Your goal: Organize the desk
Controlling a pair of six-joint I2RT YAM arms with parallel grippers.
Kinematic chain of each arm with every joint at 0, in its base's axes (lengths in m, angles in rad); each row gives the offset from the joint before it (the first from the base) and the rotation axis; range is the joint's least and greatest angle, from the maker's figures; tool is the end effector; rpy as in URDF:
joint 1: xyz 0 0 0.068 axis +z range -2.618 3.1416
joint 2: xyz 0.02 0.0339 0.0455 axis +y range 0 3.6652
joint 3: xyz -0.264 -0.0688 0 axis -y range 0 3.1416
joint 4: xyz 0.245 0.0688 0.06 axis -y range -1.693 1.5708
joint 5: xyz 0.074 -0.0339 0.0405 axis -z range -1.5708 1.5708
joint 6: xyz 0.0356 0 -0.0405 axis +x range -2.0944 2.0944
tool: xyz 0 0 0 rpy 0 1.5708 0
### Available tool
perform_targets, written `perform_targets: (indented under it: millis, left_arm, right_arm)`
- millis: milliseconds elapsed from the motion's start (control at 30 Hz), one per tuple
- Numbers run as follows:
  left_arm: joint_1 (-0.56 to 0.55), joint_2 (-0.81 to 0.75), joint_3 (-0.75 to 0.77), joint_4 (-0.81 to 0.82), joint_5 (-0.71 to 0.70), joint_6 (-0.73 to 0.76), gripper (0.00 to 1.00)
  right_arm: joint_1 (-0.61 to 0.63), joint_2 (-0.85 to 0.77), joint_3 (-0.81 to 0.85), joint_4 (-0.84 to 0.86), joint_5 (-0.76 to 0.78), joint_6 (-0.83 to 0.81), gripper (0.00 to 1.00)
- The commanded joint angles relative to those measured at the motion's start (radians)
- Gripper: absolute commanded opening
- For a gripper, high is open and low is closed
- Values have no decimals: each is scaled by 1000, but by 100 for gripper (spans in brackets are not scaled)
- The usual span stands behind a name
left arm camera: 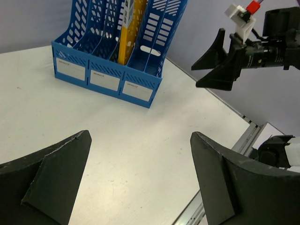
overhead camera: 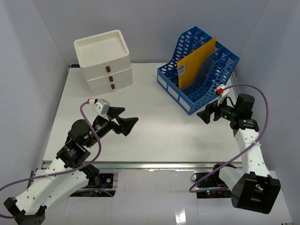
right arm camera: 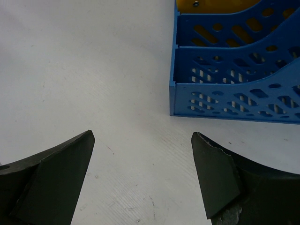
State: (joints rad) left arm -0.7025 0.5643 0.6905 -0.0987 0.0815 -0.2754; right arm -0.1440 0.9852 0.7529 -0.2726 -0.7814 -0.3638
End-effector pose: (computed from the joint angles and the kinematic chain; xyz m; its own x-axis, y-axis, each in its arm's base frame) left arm 0.1064 -0.0939 0.3481 -0.1718 -0.2097 -0.9626 0.6852 0.6766 -0.2697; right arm 0.2146 -0.0058 0.2875 -0.2666 -0.2166 -0.9392 -0.6452 0.7640 0.0069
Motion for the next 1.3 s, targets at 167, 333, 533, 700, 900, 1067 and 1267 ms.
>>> perform_targets:
  millis: [167,333,533,700,900,1067,1267]
  left_arm:
    - [1,-26,-81,-93,12,-8,98]
    - [1,-33,-112,-87,27,-9,98]
    - [1,-49,-122,-87,22,-5,98]
    - [1,-52,-124,-85,22,-15,98]
    - [1,-47,-115,-79,38,-25,98]
    - [1,-47,-108,-79,39,-26,98]
    - [1,-49,-108,-78,43,-31,98]
  right_arm:
    - [-6,-31,-44,87,140,118,90]
    - [-8,-70,-71,118,162,113,90]
    - [-13,-90,-77,129,189,128,90]
    - [-20,-101,-84,133,191,129,90]
    - [-24,-102,-83,131,183,134,90]
    - [-28,-110,-84,131,177,140,90]
    - [-31,-115,-86,132,156,141,90]
